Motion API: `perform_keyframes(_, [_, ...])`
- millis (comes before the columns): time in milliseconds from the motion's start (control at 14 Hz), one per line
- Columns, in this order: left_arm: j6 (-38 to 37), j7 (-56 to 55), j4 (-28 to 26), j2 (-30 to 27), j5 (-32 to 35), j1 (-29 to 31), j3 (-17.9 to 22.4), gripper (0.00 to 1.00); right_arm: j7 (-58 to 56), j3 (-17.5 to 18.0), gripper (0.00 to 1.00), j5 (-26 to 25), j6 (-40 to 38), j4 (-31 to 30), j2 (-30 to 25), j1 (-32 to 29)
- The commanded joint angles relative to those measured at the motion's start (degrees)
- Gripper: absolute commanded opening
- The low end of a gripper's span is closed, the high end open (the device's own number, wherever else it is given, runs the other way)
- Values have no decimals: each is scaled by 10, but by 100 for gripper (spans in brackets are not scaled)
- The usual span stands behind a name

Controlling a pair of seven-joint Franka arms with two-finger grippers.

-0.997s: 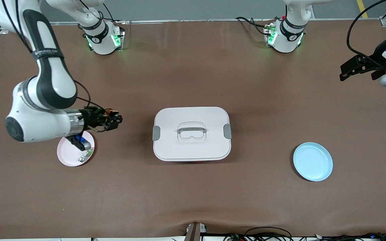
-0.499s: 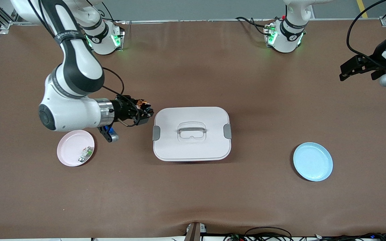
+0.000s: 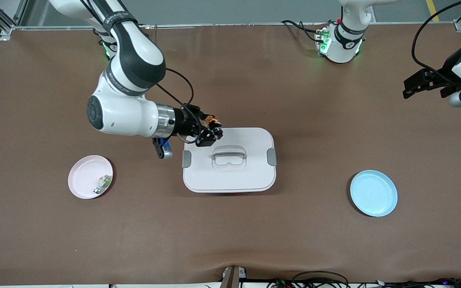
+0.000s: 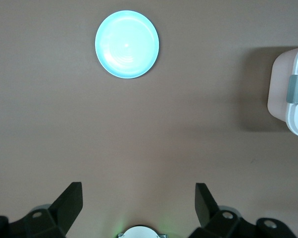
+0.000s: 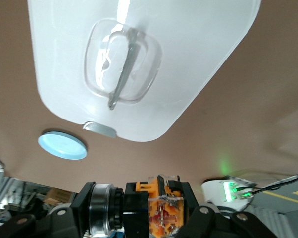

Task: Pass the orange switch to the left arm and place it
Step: 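Lift the switch with the right gripper over the white box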

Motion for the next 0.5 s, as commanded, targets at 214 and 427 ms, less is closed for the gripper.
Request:
perform_keyframes(214, [-2, -3, 14, 11, -19, -13, -10, 100, 95, -5, 22, 18, 68, 8, -4, 37])
perform_keyframes(427, [-2, -26, 14, 18, -89, -23, -11, 100, 141, -7, 22, 9, 66, 18, -8, 51])
